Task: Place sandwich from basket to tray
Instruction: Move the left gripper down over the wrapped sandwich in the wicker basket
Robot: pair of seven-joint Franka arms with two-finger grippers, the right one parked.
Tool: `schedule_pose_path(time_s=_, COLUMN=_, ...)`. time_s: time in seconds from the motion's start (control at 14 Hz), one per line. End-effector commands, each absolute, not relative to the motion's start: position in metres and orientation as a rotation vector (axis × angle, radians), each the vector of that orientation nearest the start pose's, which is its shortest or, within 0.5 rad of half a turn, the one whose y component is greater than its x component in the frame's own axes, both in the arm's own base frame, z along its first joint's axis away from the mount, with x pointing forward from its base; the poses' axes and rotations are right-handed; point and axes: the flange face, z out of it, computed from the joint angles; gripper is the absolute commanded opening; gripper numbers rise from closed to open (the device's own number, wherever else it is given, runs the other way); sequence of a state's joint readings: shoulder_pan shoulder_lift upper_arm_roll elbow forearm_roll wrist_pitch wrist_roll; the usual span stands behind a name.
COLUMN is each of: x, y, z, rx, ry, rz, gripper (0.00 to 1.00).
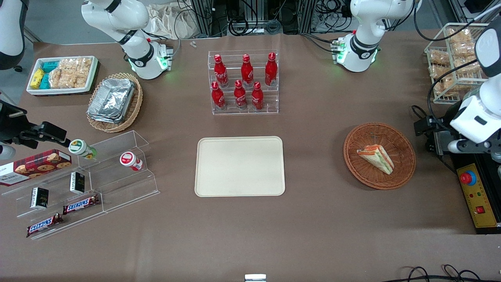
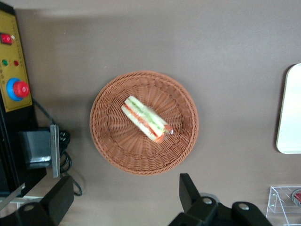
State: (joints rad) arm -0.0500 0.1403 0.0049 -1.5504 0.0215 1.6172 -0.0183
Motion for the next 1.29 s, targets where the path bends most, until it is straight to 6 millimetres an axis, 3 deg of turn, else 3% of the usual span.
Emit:
schedule_pose_path(time_s=0.0, x=0.601, y=-0.024, z=0.563, rx=-3.113, ry=0.035, rz=0.135, gripper=1.0)
schedule_pose_path(time_s=0.21, x=0.604, y=-0.02, z=0.563, rx=-3.126, ry=0.022, rz=0.131, gripper=1.0)
schedule_pose_path(time_s=0.29, x=0.603, y=-0.019, z=0.555, rx=-3.112, ry=0.0, rz=0.161, gripper=1.0)
schedule_pose_path(time_s=0.36, x=0.601, y=-0.017, z=0.538, rx=-3.099, ry=-0.089, rz=0.216, gripper=1.0)
schedule_pose_path(time_s=0.5, x=0.599, y=-0.017, z=0.524, rx=-3.069, ry=-0.421, rz=0.239, gripper=1.0)
schedule_pose_path(time_s=0.64, x=0.594, y=-0.017, z=0.496, rx=-2.968, ry=-0.779, rz=0.267, gripper=1.0)
schedule_pose_path(time_s=0.86, x=0.591, y=-0.022, z=0.451, rx=-2.855, ry=-1.144, rz=0.148, gripper=1.0)
schedule_pose_path(time_s=1.0, x=0.59, y=-0.024, z=0.42, rx=-2.815, ry=-1.265, rz=0.096, gripper=1.0)
schedule_pose_path(time_s=1.21, x=0.581, y=-0.018, z=0.369, rx=-2.803, ry=-1.304, rz=0.112, gripper=1.0)
